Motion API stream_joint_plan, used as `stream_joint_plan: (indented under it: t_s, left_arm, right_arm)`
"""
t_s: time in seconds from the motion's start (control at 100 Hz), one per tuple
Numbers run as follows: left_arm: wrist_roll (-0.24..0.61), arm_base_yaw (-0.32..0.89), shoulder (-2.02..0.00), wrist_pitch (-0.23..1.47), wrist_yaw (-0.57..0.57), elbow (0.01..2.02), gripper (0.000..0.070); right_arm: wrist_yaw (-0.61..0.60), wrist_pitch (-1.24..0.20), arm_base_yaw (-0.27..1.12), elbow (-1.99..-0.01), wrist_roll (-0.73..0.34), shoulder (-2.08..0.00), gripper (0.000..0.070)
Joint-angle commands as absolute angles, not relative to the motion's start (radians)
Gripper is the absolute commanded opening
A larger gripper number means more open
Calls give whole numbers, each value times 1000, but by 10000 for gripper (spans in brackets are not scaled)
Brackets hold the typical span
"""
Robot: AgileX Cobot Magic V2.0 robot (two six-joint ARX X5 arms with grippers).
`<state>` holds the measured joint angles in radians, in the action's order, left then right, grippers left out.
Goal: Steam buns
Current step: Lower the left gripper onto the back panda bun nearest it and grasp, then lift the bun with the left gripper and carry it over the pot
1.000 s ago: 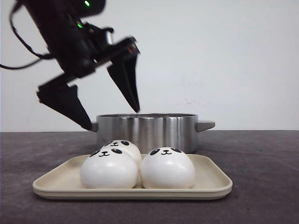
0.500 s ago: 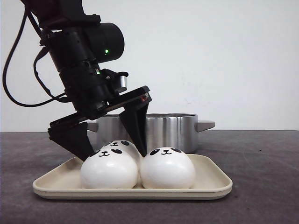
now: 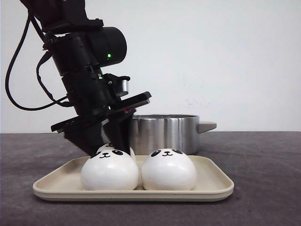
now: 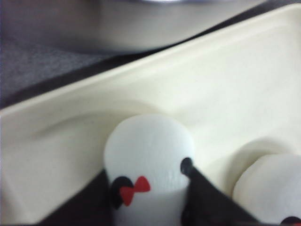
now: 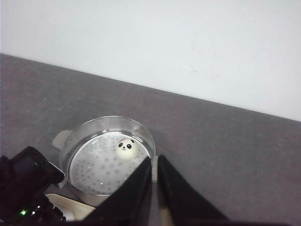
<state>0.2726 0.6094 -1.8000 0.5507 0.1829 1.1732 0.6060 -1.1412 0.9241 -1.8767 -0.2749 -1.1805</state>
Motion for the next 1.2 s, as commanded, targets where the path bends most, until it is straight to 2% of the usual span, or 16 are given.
stream_joint_plan:
  t_s: [0.0,0.11,0.24,0.35,0.44,0.61,0.73,0.99,1.19]
  left_arm:
    - [243,617,-1831,568,181,1186,0]
    - [237,617,-1824,616,190,1201,0]
    - [194,619,-1789,719,257,1250,0]
    - [195,632,-1714,762,326,1278,0]
    - [196,648,-1643,767,333,1299,0]
    - [233,659,-1527,717,254,1361,0]
    - [222,641,-1520,710,192,1456,0]
    - [202,572,-1639,695,164,1627,0]
    - [202,535,-1768,638,143,1683,0]
  right_arm:
    - [612,-1135,937,-1894,-296,-1188,14]
    - [612,-1135,937,-1894,-296,-1188,13]
    - [618,-1134,937,-1894,-296,-1188,14]
    - [637,-1132,937,-1894,-296,-1188,13]
    - [637,-1133,937,-1894,-296,-1188,13]
    - [637,-1138,937,-1892,-296,-1188,13]
    - [637,-1138,937,-1891,-296,-1188,14]
    - [636,-1139,940,-1890,-296,-1188,13]
    - [635,-1138,948,-1890,-296,-1188,14]
